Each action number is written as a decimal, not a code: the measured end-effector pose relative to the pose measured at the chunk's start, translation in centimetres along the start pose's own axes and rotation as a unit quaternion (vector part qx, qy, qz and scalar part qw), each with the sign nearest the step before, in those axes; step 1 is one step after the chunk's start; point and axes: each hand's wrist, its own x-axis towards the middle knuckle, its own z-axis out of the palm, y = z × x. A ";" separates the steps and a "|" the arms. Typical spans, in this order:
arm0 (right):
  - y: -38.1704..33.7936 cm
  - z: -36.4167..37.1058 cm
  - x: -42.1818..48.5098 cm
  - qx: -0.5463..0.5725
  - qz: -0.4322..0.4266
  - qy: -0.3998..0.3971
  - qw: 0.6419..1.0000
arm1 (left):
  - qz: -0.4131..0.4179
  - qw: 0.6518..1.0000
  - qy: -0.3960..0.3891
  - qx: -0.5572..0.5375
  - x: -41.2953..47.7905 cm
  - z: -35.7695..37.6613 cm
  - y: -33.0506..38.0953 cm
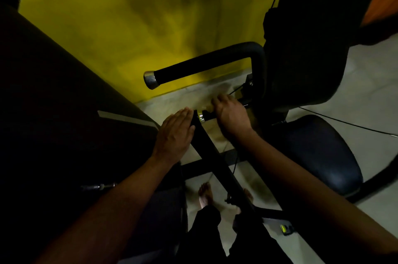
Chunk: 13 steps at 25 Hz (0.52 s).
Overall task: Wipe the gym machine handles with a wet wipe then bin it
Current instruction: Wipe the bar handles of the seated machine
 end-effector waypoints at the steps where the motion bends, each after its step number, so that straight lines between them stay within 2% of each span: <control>1: -0.3 -0.2 -0.5 0.000 -0.006 -0.006 1.000 | -0.003 1.000 0.000 -0.011 0.1 0.1 -0.1; 4: -0.8 0.6 -2.9 0.055 -0.010 0.083 0.995 | -0.011 0.999 -0.001 -0.043 0.6 0.3 0.0; 6: -1.3 2.0 -4.4 0.146 0.089 0.165 0.971 | -0.006 0.999 0.003 -0.049 0.7 0.5 -0.2; 7: -2.2 2.6 -4.5 0.238 0.174 0.202 0.934 | -0.004 0.999 0.007 -0.048 0.8 0.6 -0.2; 8: -3.7 2.8 -4.3 0.354 0.274 0.238 0.862 | -0.003 0.999 0.011 -0.045 0.8 0.7 -0.3; 9: -5.3 3.1 -3.7 0.477 0.373 0.269 0.749 | -0.003 0.999 0.012 -0.042 0.8 0.8 -0.3; 10: -6.8 3.0 -3.0 0.577 0.449 0.294 0.615 | -0.004 0.999 0.014 -0.041 0.8 0.8 -0.3; 11: -7.8 3.3 -2.3 0.651 0.498 0.301 0.487 | -0.004 0.999 0.014 -0.041 0.8 0.8 -0.3; 12: -8.1 3.5 -1.7 0.710 0.512 0.290 0.388 | -0.003 0.999 0.016 -0.040 0.7 0.8 -0.2; 13: -7.8 4.1 -1.3 0.760 0.499 0.267 0.319 | -0.001 0.999 0.017 -0.040 0.7 0.8 -0.2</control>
